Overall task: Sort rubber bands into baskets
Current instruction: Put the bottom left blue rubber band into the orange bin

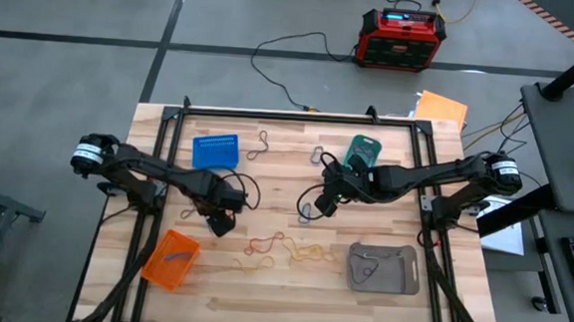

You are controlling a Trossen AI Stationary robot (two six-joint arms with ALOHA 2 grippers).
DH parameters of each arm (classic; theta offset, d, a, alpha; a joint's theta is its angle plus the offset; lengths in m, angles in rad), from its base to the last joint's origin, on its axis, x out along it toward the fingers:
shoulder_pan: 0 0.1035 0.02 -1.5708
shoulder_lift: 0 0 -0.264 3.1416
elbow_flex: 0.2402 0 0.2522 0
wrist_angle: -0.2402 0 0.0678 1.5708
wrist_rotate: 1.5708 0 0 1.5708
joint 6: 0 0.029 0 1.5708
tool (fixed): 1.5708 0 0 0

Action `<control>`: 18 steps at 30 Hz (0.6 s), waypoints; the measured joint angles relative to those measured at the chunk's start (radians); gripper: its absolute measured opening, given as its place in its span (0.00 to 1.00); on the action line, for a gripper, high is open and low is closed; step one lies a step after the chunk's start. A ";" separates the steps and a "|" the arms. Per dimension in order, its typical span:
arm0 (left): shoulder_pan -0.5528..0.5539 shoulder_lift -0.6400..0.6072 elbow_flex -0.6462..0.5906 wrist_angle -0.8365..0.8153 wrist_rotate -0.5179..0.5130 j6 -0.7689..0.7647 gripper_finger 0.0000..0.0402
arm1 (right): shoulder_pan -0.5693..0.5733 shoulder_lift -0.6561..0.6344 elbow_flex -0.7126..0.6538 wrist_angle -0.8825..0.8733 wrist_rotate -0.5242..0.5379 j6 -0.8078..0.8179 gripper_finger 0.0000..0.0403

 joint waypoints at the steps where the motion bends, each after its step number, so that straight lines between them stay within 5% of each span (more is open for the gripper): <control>1: -0.003 0.000 -0.004 0.000 0.000 -0.008 0.39 | 0.000 0.000 0.000 0.000 0.000 0.000 0.35; 18: -0.044 0.000 -0.081 0.063 0.000 -0.103 0.35 | 0.000 0.001 -0.002 0.003 0.000 -0.006 0.35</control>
